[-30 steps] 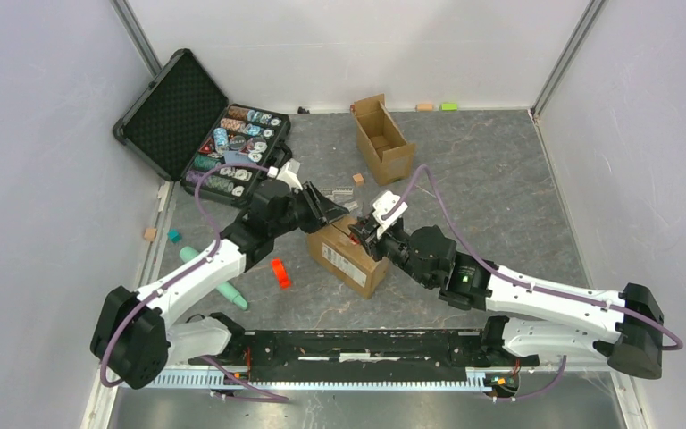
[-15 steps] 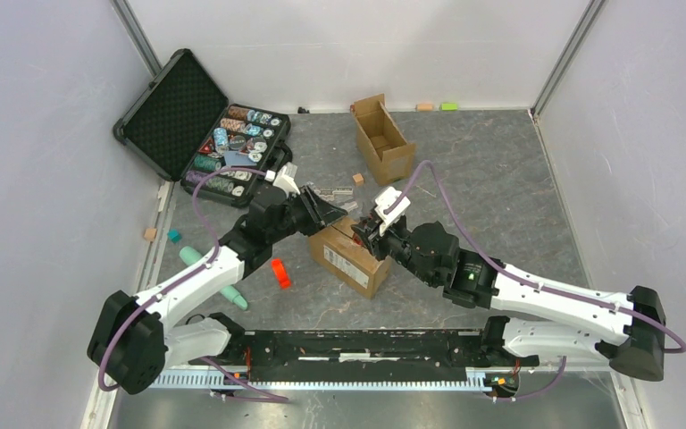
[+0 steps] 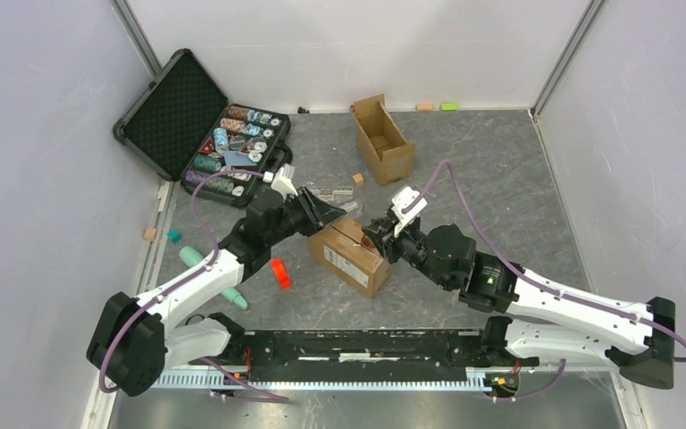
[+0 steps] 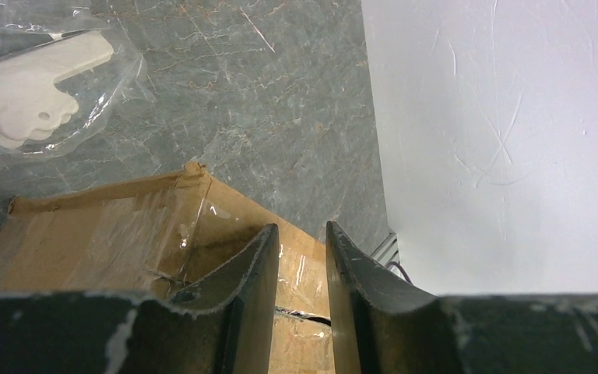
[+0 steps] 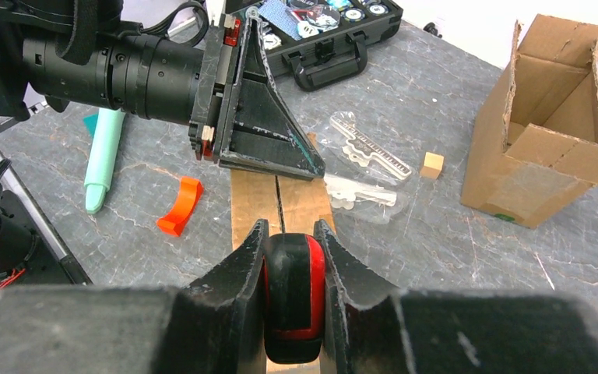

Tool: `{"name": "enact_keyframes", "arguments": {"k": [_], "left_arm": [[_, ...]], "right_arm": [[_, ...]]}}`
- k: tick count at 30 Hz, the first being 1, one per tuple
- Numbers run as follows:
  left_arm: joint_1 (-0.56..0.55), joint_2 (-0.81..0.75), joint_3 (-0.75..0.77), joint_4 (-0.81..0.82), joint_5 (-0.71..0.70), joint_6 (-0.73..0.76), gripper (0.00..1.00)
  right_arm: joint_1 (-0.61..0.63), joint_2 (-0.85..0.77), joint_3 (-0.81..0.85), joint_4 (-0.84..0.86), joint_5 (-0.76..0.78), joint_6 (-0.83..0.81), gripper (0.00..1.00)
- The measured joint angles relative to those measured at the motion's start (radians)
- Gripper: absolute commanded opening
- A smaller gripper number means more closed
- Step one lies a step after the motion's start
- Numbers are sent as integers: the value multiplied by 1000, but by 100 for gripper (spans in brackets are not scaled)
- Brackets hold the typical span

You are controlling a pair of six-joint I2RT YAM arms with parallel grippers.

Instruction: Unpack the express box

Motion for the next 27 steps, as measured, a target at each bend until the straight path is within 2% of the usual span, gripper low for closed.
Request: {"name": "enact_keyframes", "arguments": {"k": [27], "left_arm": [[28,24,-5,38,29,0,37]], "right_arm": [[0,-243,-66,-201,49,125,0]]}}
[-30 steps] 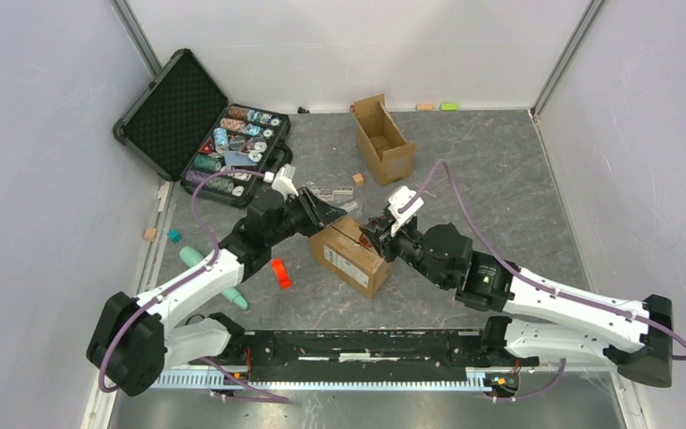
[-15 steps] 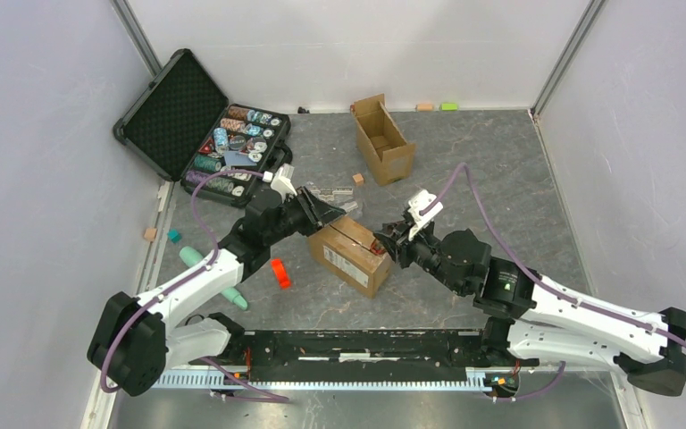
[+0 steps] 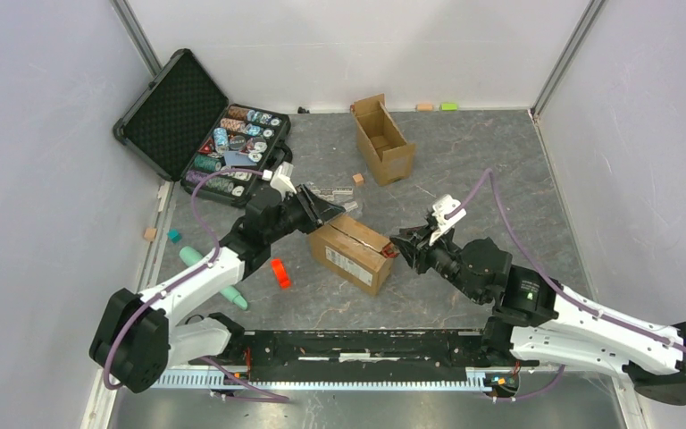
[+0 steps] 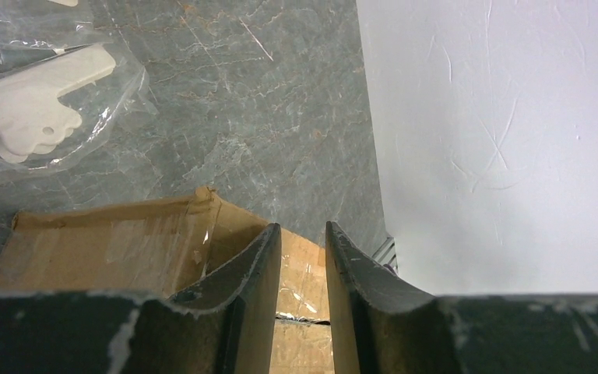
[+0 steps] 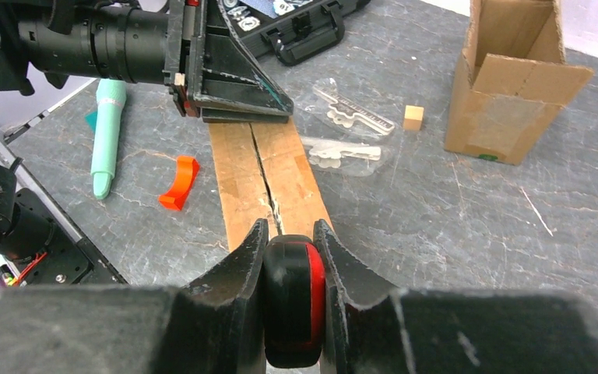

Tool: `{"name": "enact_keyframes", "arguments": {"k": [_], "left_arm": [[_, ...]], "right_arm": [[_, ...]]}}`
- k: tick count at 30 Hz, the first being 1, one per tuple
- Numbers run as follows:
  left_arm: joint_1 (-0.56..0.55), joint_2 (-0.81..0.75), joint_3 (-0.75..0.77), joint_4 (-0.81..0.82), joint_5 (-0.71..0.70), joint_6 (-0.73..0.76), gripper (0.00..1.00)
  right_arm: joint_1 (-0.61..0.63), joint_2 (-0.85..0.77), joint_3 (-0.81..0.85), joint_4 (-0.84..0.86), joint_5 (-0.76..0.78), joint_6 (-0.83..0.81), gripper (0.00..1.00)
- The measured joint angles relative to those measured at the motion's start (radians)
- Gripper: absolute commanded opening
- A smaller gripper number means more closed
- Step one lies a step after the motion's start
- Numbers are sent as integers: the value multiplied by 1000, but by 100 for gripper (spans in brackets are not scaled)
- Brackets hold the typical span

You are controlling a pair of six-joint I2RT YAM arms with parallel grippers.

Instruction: Unpack the express box

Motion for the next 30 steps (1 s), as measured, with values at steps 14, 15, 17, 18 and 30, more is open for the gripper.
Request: {"name": "enact_keyframes", "arguments": {"k": [14,15,17,18,30], "left_arm": [[6,34,82,-67,29,91,49],[6,37,98,-87,33,105,49],[6,42,133,-130,30,139,52],[6,43,144,-150,27,151,53],[6,30,211,-284,19,237,58]], "right_arm": [[0,-55,0,-55,46,16,0],[0,-56,0,-51,48,15,0],[0,-56,0,-43,49,11,0],[0,-55,1,-42,49,9,0],[0,-50,14,46,63,-28,0]]}}
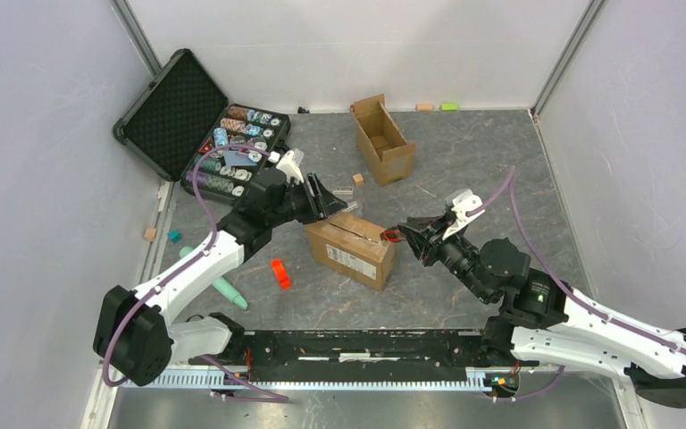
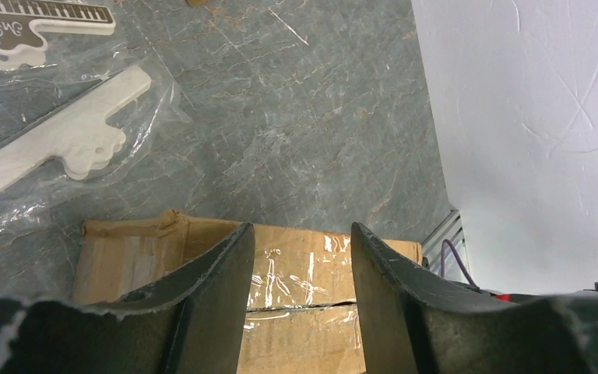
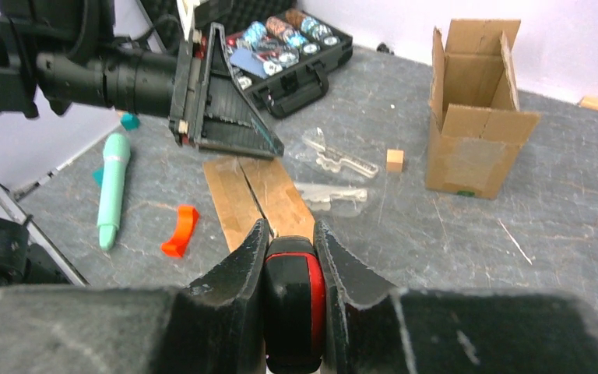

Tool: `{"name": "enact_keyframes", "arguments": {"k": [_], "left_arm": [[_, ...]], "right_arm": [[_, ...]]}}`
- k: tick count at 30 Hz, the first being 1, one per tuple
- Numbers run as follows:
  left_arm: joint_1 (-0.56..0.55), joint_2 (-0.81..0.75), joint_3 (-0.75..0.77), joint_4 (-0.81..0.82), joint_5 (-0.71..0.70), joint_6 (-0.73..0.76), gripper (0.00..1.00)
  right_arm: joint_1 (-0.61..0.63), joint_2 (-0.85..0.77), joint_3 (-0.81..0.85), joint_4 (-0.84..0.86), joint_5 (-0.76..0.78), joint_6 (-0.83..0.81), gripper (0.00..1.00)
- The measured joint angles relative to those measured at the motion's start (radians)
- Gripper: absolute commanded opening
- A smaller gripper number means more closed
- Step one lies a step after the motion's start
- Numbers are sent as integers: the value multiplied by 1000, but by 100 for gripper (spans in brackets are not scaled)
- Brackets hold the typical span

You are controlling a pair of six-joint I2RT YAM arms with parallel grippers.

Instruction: Unpack the express box

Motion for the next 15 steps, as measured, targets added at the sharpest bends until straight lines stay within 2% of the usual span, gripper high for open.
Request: {"name": "enact_keyframes", "arguments": {"k": [4,9,15], "left_arm": [[0,-22,3,-32,-2,7,60],[0,-77,26,-155,-23,28,61],[0,-179,71,-347,-93,47,47]], "right_arm": [[0,0,7,54,6,-10,0],[0,26,23,77,75,-64,0],[0,146,99,76,171,-187,0]]}}
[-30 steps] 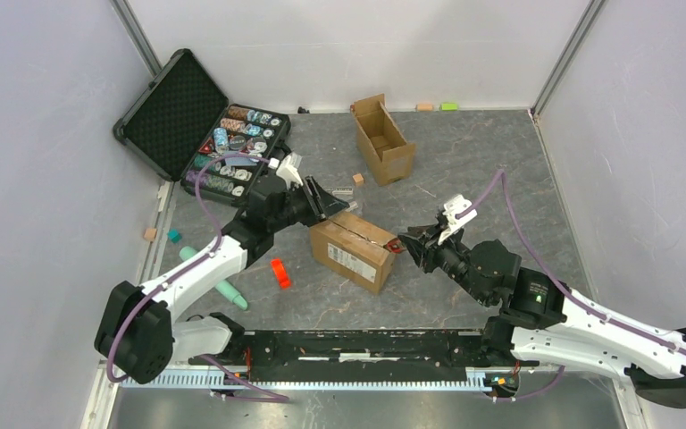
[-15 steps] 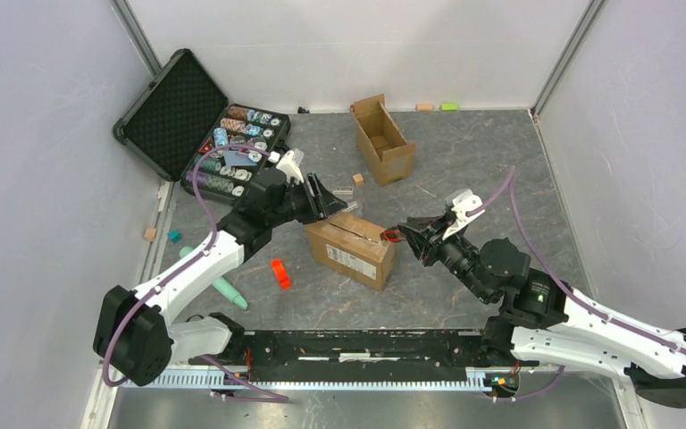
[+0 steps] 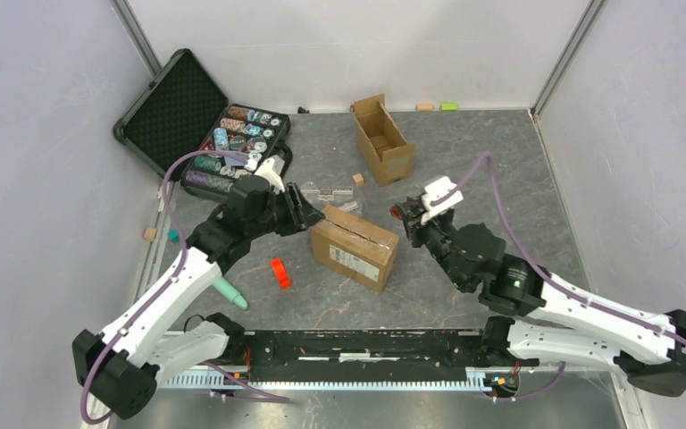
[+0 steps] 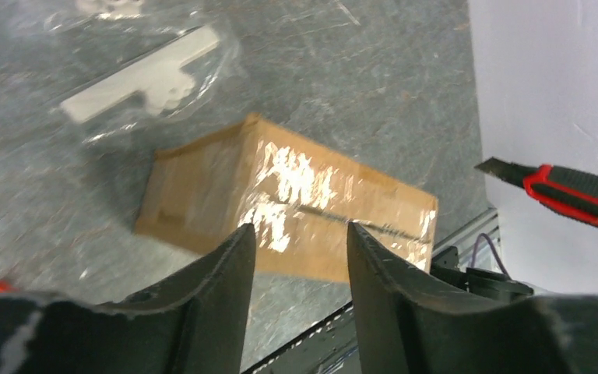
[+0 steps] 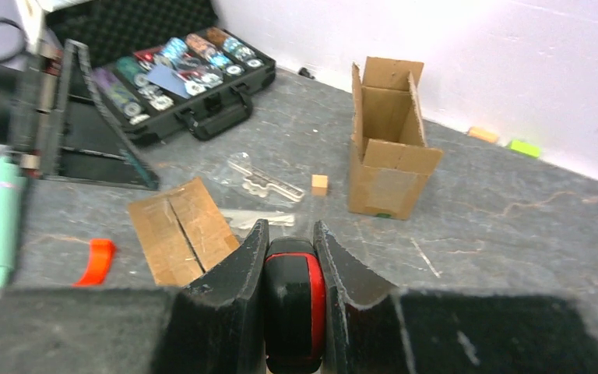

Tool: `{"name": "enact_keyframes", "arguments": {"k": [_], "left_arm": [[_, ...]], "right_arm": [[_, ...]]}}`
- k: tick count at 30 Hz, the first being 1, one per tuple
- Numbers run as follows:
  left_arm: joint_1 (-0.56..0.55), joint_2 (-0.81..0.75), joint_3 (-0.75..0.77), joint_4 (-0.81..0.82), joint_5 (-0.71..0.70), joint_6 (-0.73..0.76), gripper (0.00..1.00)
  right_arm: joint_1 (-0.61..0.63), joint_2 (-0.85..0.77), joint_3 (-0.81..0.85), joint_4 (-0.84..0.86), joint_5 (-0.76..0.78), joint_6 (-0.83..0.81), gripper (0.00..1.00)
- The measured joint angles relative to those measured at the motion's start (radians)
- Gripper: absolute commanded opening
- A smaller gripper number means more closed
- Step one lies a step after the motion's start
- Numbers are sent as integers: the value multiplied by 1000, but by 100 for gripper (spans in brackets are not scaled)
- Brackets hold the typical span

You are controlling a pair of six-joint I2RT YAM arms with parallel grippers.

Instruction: Unpack the express box

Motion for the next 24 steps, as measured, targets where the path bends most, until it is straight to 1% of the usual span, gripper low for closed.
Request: {"name": "enact_keyframes", "arguments": {"k": [2,5,8,11,14,18,20,24], "left_arm": [[0,-42,-3,-67,-26,-1,43],[0,-119,-39,-137,-43,-3,41],[-4,-175,-110,-172,-42,-14,43],[-21,-174,-184,-171,-41,-34,47],[-31,-113,-234,-142,-42,-68,49],[-21,19,-236,-46,-67,-87,50],[-12,108,-212,-4,-72,-90,51],[-6,297,-96,63,-73,-90,52]], "right_arm": [[-3,47,10,-2,6,-32,0],[-16,102,10,-28,-13,-63,0],[-46,126,9,-55,-48,-78,0],[-61,137,9,-77,-75,-84,0],[-64,146,9,-106,-119,-81,0],[-63,155,9,-170,-174,-53,0],[-60,151,9,-204,-200,-21,0],[-38,126,-1,-234,-261,46,0]]}}
